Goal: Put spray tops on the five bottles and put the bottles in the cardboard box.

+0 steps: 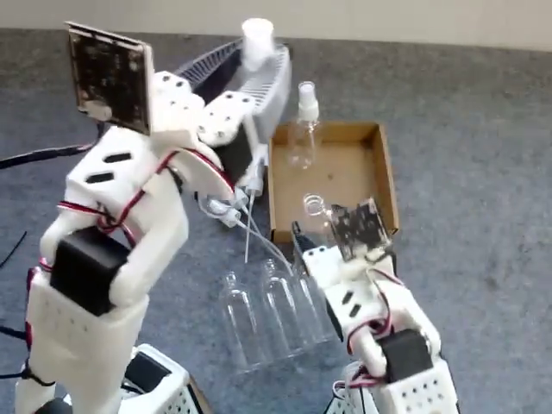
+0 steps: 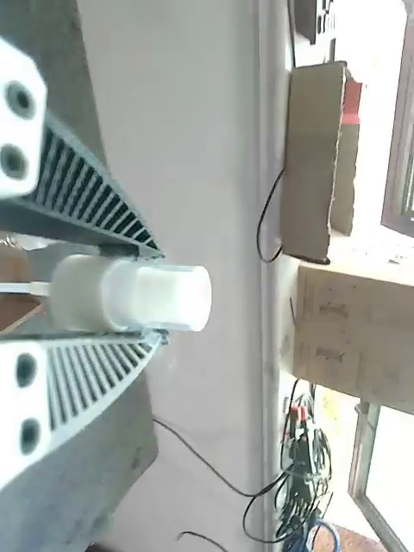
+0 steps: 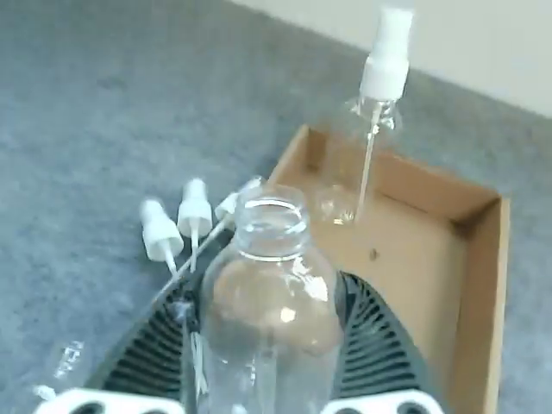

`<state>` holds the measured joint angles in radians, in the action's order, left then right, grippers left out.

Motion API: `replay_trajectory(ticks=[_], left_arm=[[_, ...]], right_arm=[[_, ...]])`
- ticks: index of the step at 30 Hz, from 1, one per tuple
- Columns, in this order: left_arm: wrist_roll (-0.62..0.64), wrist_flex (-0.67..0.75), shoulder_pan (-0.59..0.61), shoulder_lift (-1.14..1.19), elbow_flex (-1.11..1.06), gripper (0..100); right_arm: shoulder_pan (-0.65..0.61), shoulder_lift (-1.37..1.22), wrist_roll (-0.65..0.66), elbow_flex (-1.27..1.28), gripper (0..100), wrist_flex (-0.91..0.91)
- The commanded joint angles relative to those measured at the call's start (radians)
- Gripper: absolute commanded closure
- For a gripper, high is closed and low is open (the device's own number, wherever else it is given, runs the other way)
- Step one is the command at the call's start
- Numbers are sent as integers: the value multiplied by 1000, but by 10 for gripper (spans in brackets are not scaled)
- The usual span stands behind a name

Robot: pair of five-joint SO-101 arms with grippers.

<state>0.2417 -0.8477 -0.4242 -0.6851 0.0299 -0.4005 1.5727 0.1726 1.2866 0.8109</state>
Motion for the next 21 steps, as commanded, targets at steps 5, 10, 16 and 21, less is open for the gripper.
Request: replay_trajectory(ticks=[5, 10, 16, 21], left_arm=[[15, 72, -105, -21, -88, 987], [31, 138, -111, -21, -120, 993], [133, 137, -122, -19, -124, 995], [133, 135, -179, -19, -125, 995]], right_arm=[[-12, 197, -60, 50, 995, -30], [-13, 202, -60, 56, 995, -30], [-13, 202, -60, 56, 995, -30], [-13, 202, -60, 56, 995, -30]])
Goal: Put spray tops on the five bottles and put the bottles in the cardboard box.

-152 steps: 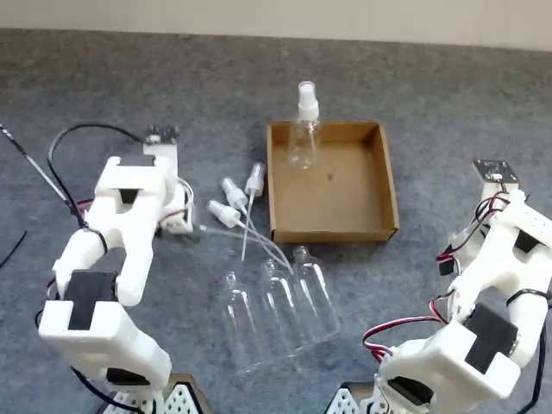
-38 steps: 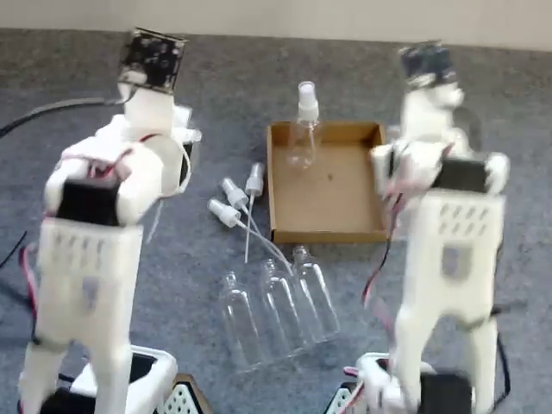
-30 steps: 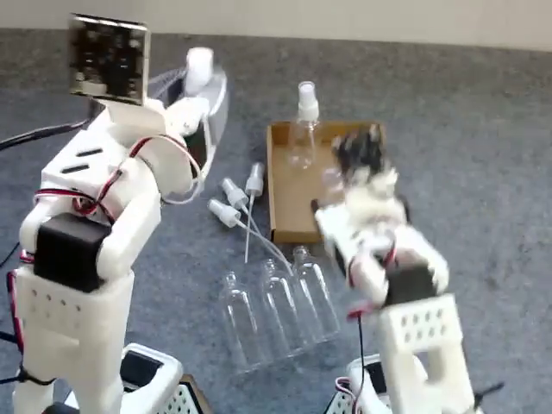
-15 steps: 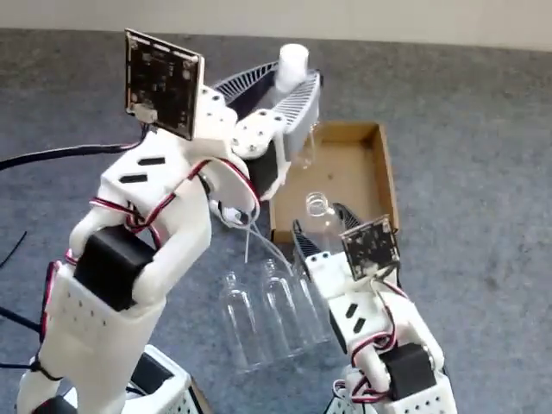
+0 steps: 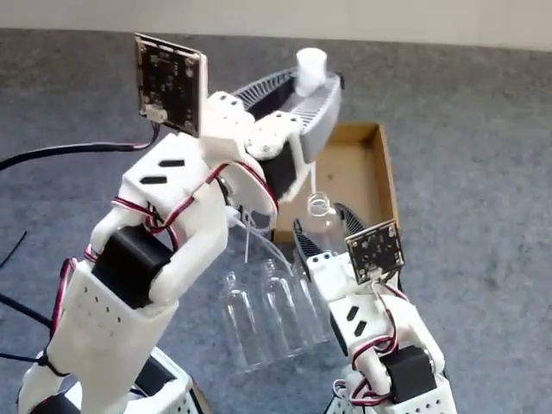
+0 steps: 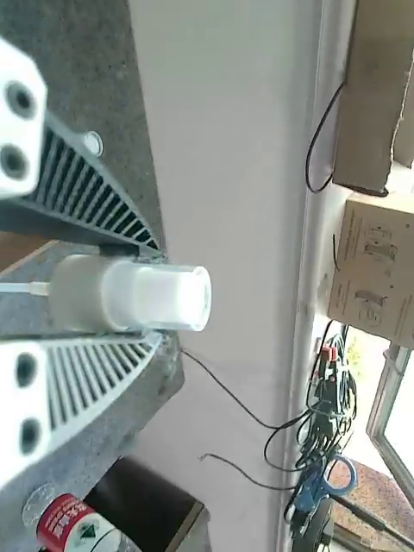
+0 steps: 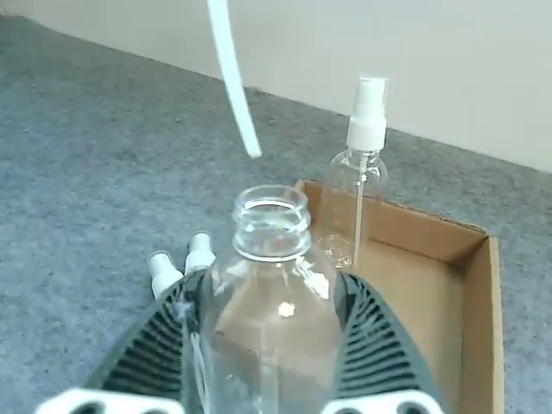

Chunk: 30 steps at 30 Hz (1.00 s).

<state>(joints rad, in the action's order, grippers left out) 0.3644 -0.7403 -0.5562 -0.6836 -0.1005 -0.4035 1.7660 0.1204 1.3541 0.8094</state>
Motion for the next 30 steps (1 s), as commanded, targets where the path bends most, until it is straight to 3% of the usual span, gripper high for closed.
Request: replay_trajectory(ticks=[1, 23, 30], left_arm=[[11, 28, -51, -21, 5, 995], [11, 29, -21, 24, -291, 995], [8, 34, -50, -133, -470, 995]], right_arm=[[-10, 8, -8, -12, 995, -28], [-1, 19, -8, -18, 995, -70], [56, 19, -15, -13, 995, -105]])
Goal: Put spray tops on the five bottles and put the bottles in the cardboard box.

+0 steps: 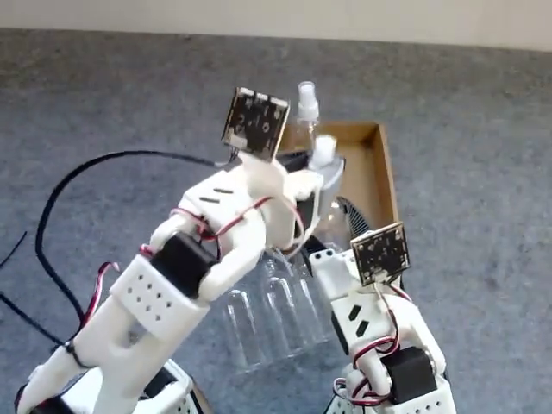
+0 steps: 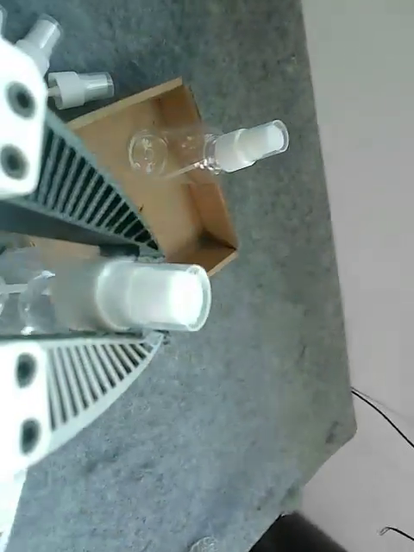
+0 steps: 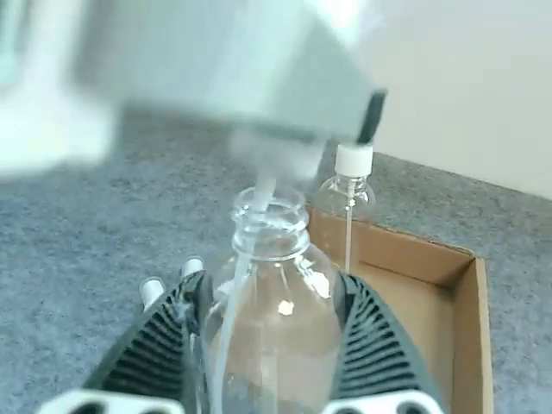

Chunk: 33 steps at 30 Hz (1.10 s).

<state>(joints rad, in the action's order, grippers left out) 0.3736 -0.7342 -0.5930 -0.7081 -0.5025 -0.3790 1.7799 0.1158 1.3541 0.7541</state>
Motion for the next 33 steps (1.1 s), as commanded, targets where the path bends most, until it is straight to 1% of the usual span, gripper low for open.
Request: replay_trajectory(ticks=[1, 2, 5, 9, 12, 18, 20, 23, 26, 29, 33], left_arm=[[-2, 28, -19, -130, -88, 995], [-2, 28, -24, -148, -104, 995], [-5, 28, -21, -159, -119, 982], [-83, 21, -22, -160, -119, 853], [-97, 20, -21, -162, -90, 788], [-155, -140, -12, -162, 88, 783], [-167, -175, 19, -162, 148, 783], [-166, -169, 88, -156, 208, 783], [-175, -137, 110, -143, 255, 784], [-270, -121, 110, -76, 283, 796], [-319, -129, 117, 33, 326, 832]], right_arm=[[31, 5, -11, -13, 995, -73], [31, 2, -17, -13, 995, -99], [31, -4, -95, -12, 995, -145], [30, -4, -109, -12, 995, -147], [30, -4, -109, -12, 995, -147], [16, -2, -109, 10, 995, -145], [10, -2, -109, 39, 995, -147], [10, 4, -107, 67, 995, -147], [10, 4, -107, 68, 995, -147], [10, 5, -107, 62, 995, -147], [8, 5, -106, 61, 995, -147]])
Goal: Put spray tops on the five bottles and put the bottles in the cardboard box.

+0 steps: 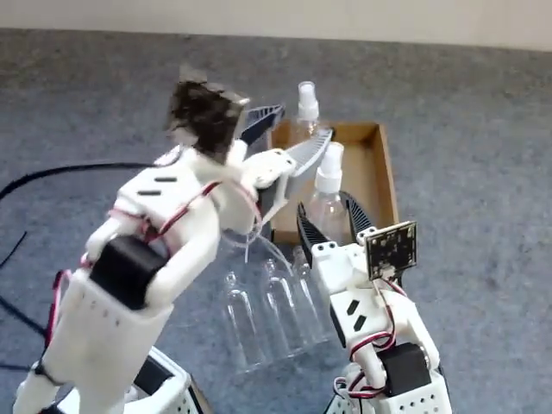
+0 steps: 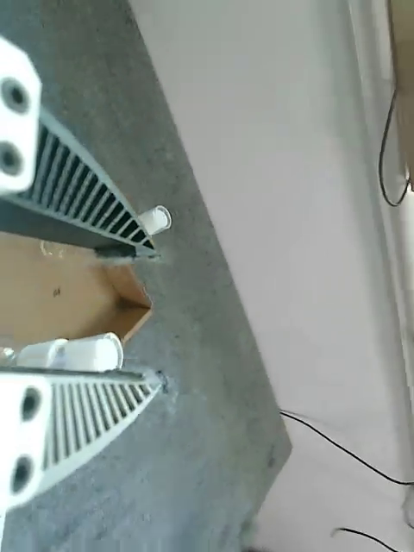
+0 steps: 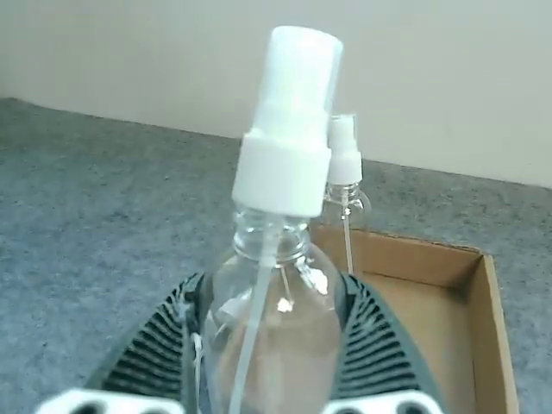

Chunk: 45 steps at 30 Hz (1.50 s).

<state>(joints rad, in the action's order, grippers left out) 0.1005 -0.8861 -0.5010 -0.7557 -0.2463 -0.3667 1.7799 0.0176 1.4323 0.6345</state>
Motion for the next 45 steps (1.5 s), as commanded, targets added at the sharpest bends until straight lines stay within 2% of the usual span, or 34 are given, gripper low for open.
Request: replay_trajectory(ticks=[1, 10, 18, 23, 29, 35, 39, 42, 45], left_arm=[[-60, 23, 25, 96, 74, 832], [-92, 21, 19, 150, 68, 832], [-94, -117, 12, 151, 68, 832], [-147, -193, -59, 150, 68, 832], [-149, -206, -91, 156, 68, 832], [-150, -212, -82, 148, 81, 832], [-153, -242, -13, 61, 114, 831], [-232, -311, 30, -35, 107, 831], [-252, -345, 74, -125, 44, 831]], right_arm=[[-4, 5, -8, -18, 995, -27], [-4, 5, -8, -19, 995, -28], [-4, 5, -8, -19, 995, -28], [-2, 5, -6, -19, 995, -28], [-2, 2, 28, -19, 995, -28], [2, -1, 31, -19, 995, -28], [4, -7, 31, -19, 995, -28], [36, -10, 31, -50, 995, -41], [58, -88, 31, -125, 995, -61]])
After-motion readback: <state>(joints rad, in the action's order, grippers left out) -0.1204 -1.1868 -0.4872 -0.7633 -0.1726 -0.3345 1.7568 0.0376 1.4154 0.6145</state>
